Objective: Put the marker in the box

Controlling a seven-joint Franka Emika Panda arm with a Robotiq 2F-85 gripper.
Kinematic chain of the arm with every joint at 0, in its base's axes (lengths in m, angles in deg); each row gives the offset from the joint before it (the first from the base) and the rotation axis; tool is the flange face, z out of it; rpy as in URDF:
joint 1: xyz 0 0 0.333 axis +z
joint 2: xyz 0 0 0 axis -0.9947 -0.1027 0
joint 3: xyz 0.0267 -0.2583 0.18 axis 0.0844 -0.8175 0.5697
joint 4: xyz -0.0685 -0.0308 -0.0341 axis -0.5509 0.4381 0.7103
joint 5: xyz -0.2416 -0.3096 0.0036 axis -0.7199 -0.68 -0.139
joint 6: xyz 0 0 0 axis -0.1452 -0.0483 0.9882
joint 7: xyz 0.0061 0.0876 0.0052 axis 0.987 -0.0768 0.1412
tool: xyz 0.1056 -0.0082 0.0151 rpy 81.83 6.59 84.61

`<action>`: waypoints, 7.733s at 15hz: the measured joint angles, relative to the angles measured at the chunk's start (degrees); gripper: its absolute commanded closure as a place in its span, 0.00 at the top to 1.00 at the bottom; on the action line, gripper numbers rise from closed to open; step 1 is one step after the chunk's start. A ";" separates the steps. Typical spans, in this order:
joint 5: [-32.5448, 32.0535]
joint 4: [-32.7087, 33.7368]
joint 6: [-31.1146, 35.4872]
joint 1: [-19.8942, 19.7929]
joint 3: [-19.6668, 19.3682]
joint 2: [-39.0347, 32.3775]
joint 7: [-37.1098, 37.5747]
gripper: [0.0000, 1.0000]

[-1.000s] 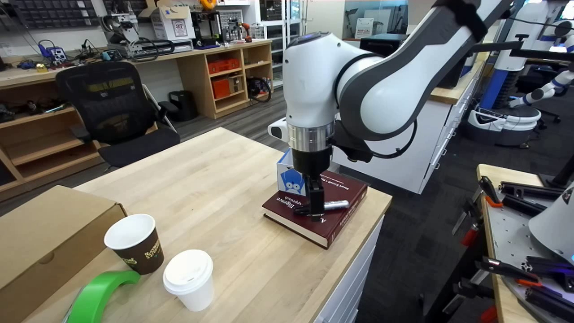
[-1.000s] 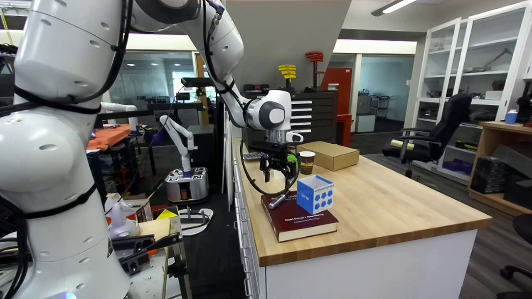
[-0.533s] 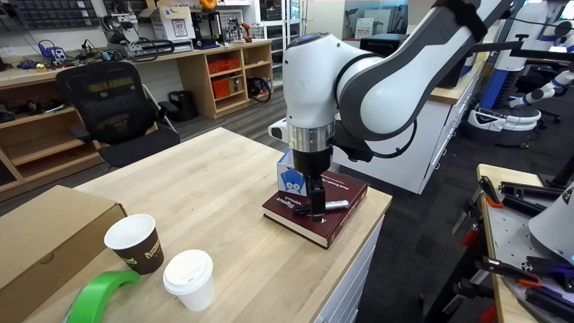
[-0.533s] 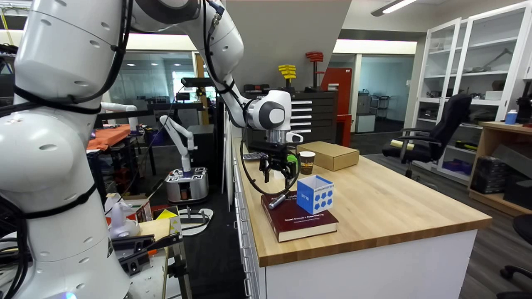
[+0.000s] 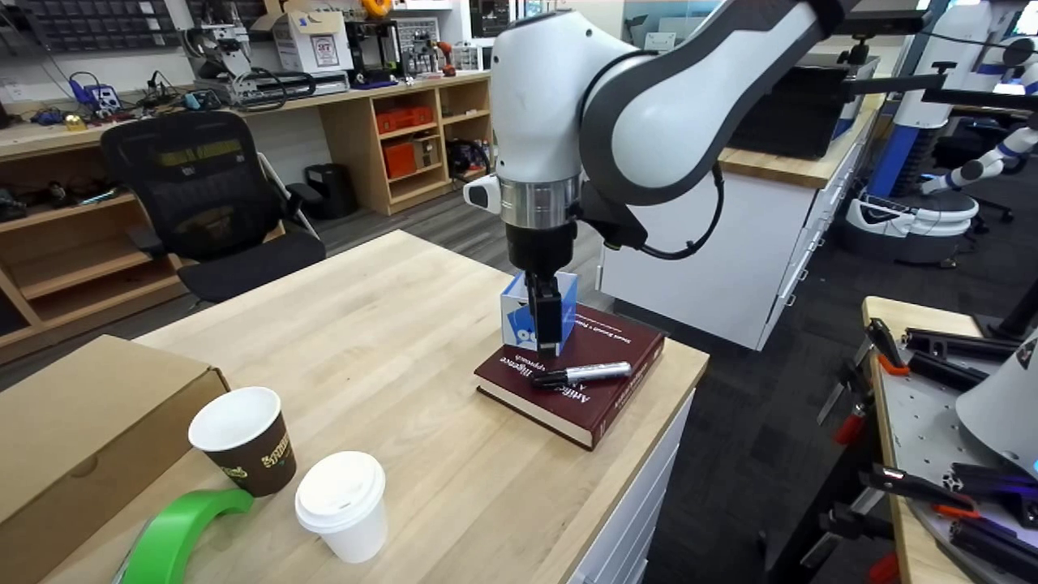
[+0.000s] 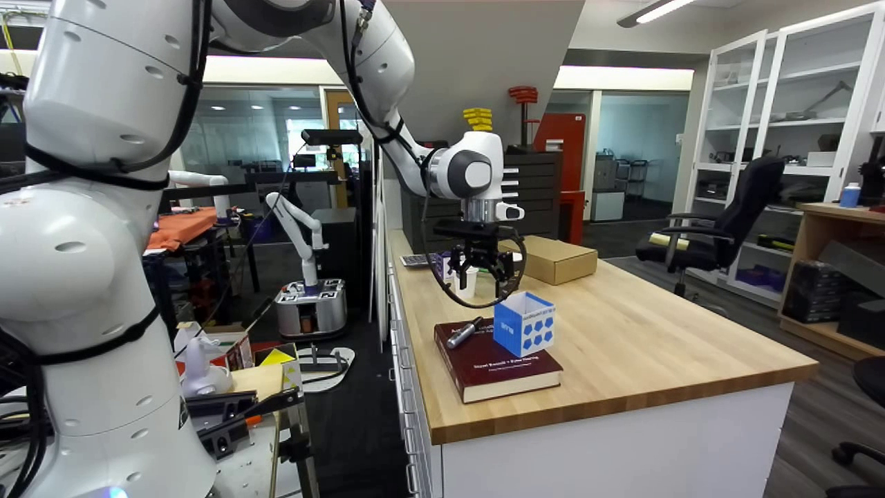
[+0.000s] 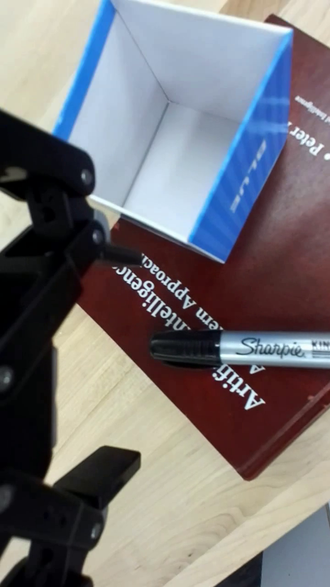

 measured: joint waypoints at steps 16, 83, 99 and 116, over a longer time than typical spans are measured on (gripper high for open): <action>-0.18 4.35 -1.76 0.33 0.23 0.30 -0.10 1.00; 1.22 3.25 -1.53 0.22 -0.02 -9.02 1.99 1.00; 1.26 3.18 -1.21 0.45 0.28 -8.42 1.97 0.07; -2.79 2.65 6.43 1.25 -1.52 3.59 3.81 0.07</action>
